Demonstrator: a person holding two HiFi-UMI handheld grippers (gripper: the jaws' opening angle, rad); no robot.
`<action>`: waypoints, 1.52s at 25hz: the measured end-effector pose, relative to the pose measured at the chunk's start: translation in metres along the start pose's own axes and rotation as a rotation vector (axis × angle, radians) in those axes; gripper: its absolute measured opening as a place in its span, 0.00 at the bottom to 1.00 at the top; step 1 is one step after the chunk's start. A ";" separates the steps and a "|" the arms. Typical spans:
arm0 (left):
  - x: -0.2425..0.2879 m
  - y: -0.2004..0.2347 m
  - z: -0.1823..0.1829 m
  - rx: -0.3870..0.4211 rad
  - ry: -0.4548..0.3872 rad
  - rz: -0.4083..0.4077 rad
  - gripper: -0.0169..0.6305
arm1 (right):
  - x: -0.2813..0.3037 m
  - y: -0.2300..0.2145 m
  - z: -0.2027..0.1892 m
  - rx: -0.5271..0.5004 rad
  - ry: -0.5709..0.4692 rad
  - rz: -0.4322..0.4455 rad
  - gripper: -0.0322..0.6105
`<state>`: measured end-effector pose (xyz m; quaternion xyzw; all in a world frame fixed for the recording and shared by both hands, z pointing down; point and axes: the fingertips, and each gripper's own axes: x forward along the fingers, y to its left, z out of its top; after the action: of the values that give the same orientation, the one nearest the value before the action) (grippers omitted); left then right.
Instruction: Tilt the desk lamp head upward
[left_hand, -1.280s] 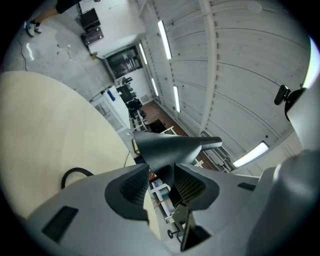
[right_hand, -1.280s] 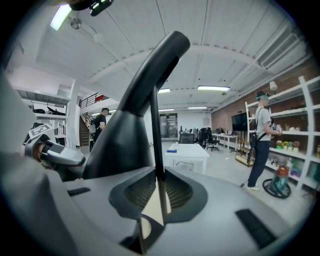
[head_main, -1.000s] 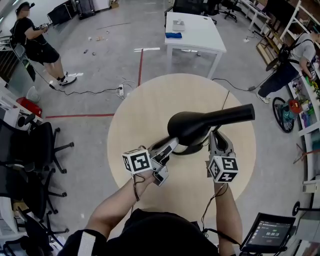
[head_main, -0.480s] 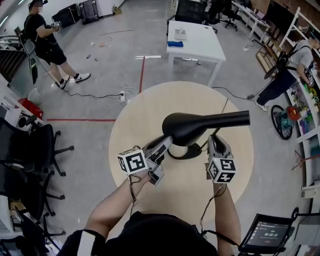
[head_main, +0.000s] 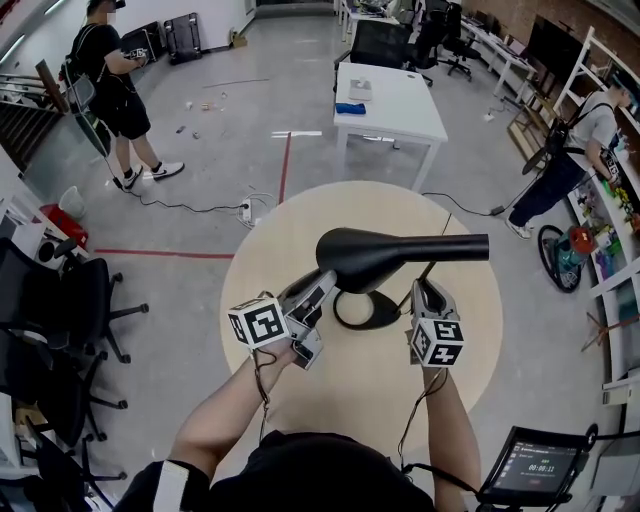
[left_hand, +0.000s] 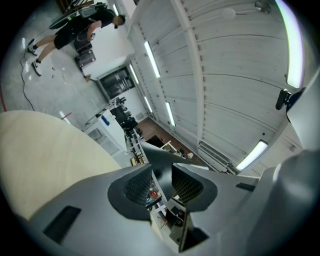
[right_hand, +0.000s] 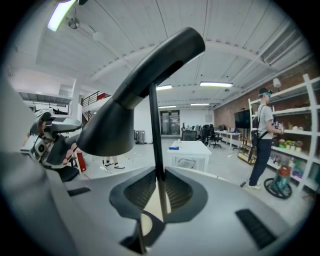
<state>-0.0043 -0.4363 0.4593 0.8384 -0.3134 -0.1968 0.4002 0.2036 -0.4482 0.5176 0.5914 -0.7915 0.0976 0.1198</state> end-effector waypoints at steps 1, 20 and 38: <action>0.000 -0.001 0.003 0.007 -0.002 -0.001 0.23 | 0.001 0.000 0.000 -0.006 0.001 -0.001 0.13; -0.002 -0.025 0.046 0.068 -0.053 -0.035 0.23 | 0.007 -0.001 -0.005 -0.029 0.024 -0.005 0.13; 0.002 -0.043 0.058 0.059 -0.071 -0.068 0.23 | 0.000 -0.002 0.000 0.048 -0.009 0.040 0.13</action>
<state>-0.0206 -0.4490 0.3895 0.8524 -0.3043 -0.2306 0.3572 0.2058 -0.4490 0.5176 0.5784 -0.8012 0.1164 0.1001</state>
